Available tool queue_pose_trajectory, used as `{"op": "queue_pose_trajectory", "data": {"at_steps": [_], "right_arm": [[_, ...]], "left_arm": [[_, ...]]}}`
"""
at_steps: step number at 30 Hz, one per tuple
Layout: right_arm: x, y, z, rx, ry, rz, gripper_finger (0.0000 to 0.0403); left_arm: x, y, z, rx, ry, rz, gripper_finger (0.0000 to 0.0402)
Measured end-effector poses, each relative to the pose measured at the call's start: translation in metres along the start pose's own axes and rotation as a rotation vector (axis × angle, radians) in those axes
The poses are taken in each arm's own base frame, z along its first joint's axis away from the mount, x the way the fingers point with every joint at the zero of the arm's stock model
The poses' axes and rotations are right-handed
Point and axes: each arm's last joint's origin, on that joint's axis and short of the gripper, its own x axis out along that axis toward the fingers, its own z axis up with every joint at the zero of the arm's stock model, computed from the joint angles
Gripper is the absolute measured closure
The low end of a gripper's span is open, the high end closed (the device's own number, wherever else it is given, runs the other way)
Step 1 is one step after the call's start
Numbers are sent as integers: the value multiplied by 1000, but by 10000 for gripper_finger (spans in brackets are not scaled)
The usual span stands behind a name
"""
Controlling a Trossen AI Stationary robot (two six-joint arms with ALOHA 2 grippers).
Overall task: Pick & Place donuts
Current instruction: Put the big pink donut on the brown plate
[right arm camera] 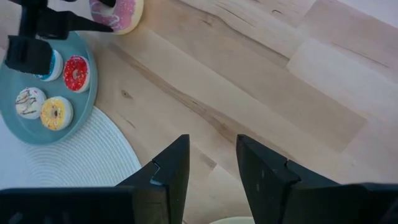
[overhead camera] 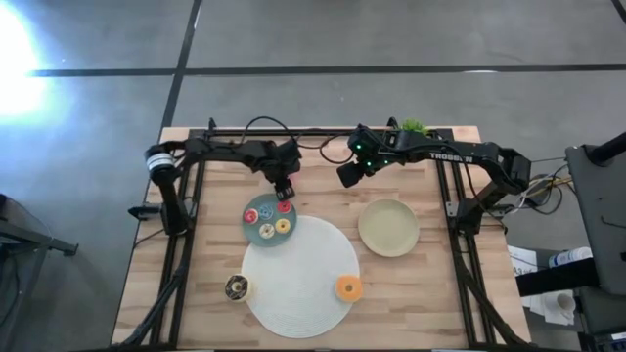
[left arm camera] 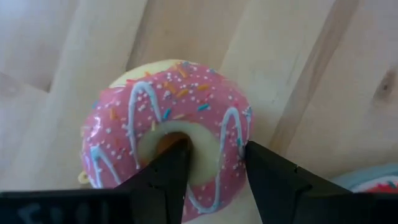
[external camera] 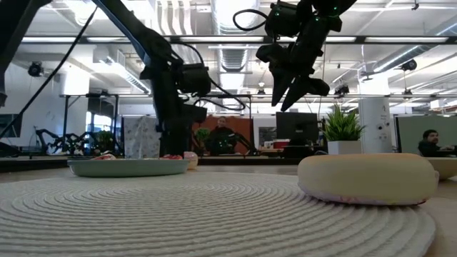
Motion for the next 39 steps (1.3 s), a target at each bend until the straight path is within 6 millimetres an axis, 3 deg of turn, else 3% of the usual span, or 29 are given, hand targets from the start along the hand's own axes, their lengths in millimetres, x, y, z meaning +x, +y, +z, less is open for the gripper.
{"op": "queue_pose_trajectory", "data": {"at_steps": [7,10,16,23,31,36,39], "right_arm": [[0,0,0,-1,0,-1,280],[1,-1,0,-1,0,-4,280],[1,-2,0,1,0,-8,280],[1,-2,0,0,4,-5,280],[-5,2,-4,-68,41,63,280],[-30,3,-16,-75,49,76,280],[-42,-6,-24,14,53,65,280]], "left_arm": [[6,-4,-2,12,23,-2,273],[4,-5,-1,28,23,2,299],[1,-4,4,26,11,2,390],[-4,-6,5,-7,-3,-46,399],[-48,-23,8,29,-151,-139,400],[-85,-54,14,155,-359,-230,401],[-94,-77,17,216,-444,-236,401]]}}
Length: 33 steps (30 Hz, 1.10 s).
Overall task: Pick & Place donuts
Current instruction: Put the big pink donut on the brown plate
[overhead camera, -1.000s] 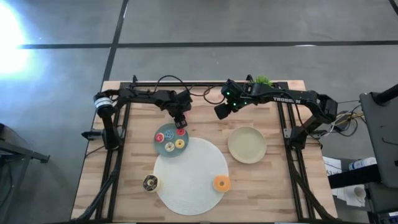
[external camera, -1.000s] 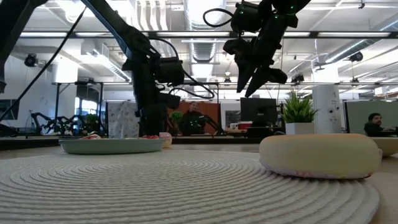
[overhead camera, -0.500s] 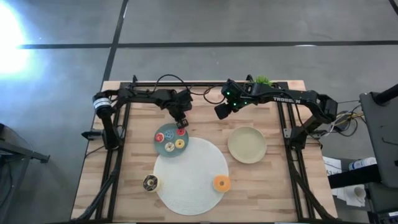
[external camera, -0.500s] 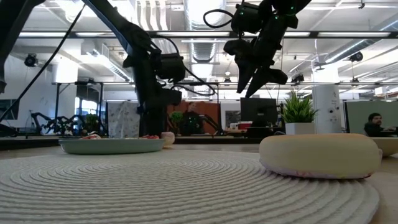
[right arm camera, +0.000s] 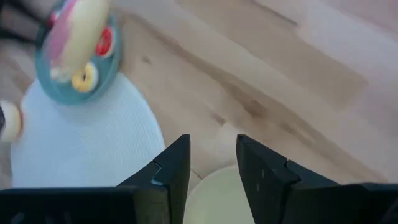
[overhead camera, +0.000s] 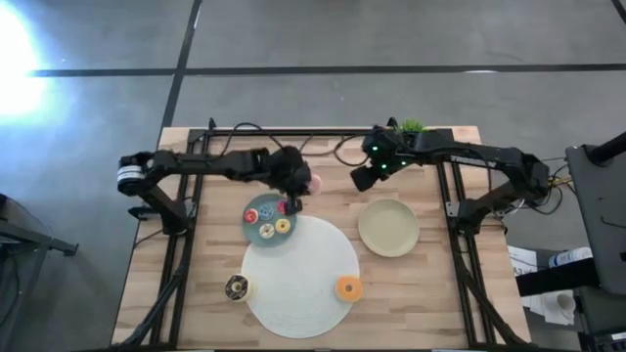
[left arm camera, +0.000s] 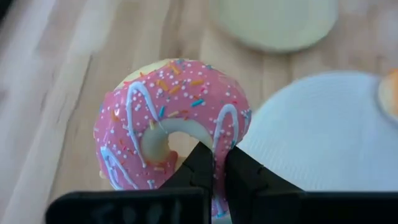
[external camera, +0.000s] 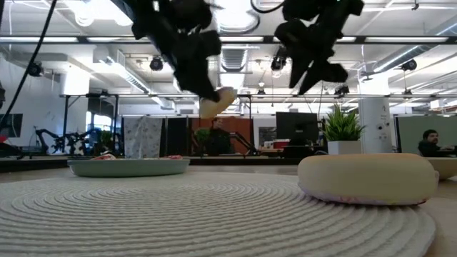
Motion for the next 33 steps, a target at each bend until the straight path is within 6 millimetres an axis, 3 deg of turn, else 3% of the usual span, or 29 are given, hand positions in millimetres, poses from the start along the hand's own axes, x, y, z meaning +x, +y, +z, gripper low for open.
{"op": "queue_pose_trajectory", "data": {"at_steps": [8,13,18,27,33], "right_arm": [[-16,-36,-44,302,-13,-30,267],[-23,-40,-68,421,-19,72,253],[-23,-22,-68,423,-128,338,240],[3,-9,-62,346,-119,415,181],[10,1,-57,297,-91,512,151]], "left_arm": [[25,-47,10,108,-101,-49,401],[39,-62,16,141,-128,-69,401],[46,-74,20,166,-137,-65,401],[35,-86,39,207,-206,25,401],[36,-85,38,196,-194,51,401]]}}
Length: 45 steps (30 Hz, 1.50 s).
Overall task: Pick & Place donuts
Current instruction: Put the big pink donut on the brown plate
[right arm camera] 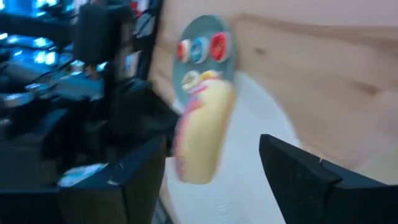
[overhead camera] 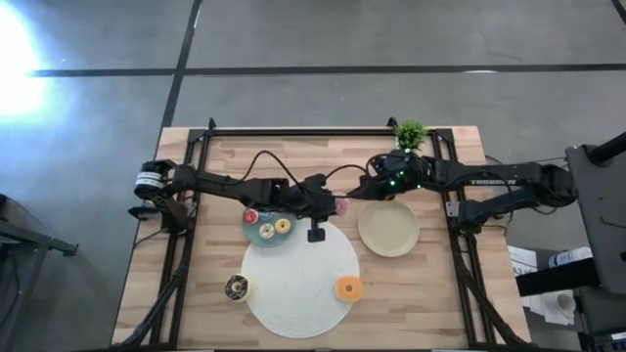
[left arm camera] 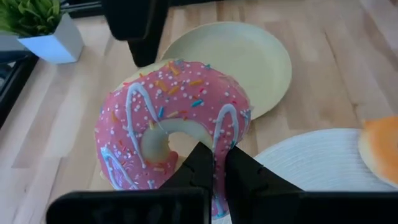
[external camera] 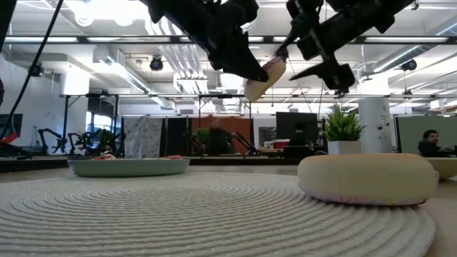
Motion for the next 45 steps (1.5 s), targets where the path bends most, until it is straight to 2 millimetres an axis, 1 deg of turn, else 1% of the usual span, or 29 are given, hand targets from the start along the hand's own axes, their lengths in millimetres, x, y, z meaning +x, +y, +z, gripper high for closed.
{"op": "queue_pose_trajectory", "data": {"at_steps": [3,7,11,19,25,32,35,39,42,45], "right_arm": [[7,1,0,1,35,33,144],[16,-1,-1,-2,63,22,147],[20,-1,0,-1,63,30,162],[20,0,1,6,57,48,200],[20,0,0,26,61,47,228],[23,-1,0,29,65,35,249],[25,-3,0,30,69,25,270],[29,-5,0,25,73,11,313],[30,-6,0,14,75,7,350],[29,-5,0,2,71,6,379]], "left_arm": [[0,0,0,0,-3,-1,401],[0,0,0,-1,-1,13,401],[0,0,0,-1,-1,14,401],[2,0,-1,-16,4,15,401],[2,0,0,-29,-13,16,385],[2,1,1,-39,-22,17,382],[2,1,1,-61,-22,16,381],[2,0,0,-97,-13,12,377],[2,-1,0,-118,-6,10,359],[1,-2,-1,-136,8,11,329]]}}
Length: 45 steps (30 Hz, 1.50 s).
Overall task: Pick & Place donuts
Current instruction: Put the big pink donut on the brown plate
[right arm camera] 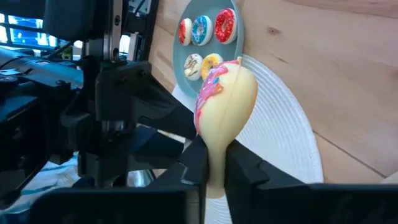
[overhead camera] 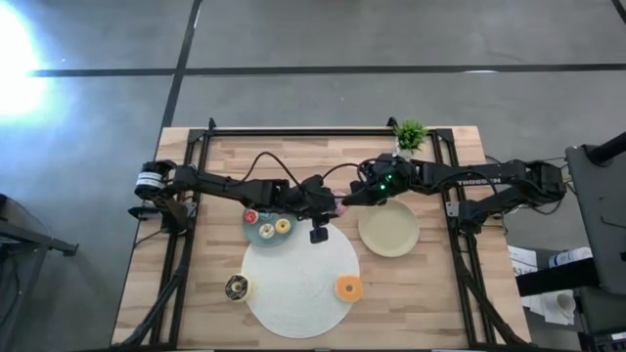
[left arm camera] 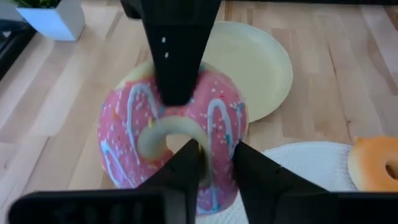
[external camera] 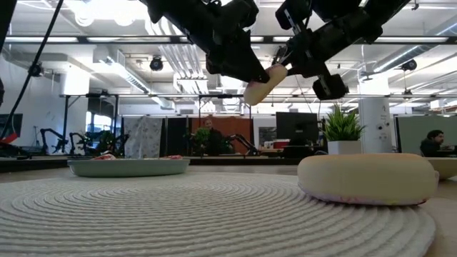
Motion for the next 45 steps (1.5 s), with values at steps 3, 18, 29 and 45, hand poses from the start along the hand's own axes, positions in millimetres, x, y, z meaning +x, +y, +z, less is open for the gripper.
{"op": "queue_pose_trajectory", "data": {"at_steps": [3,18,29,45], "right_arm": [[-2,0,0,-1,-25,-16,388],[-46,-26,-21,-1,50,-381,385],[-66,-44,-34,-23,113,-469,385],[-32,-74,-34,-77,95,-442,385]], "left_arm": [[-2,-1,-1,0,18,10,297],[-37,-1,-5,-33,132,134,234],[-42,-4,-7,-48,150,135,234],[-42,-4,-14,-80,184,145,234]]}}
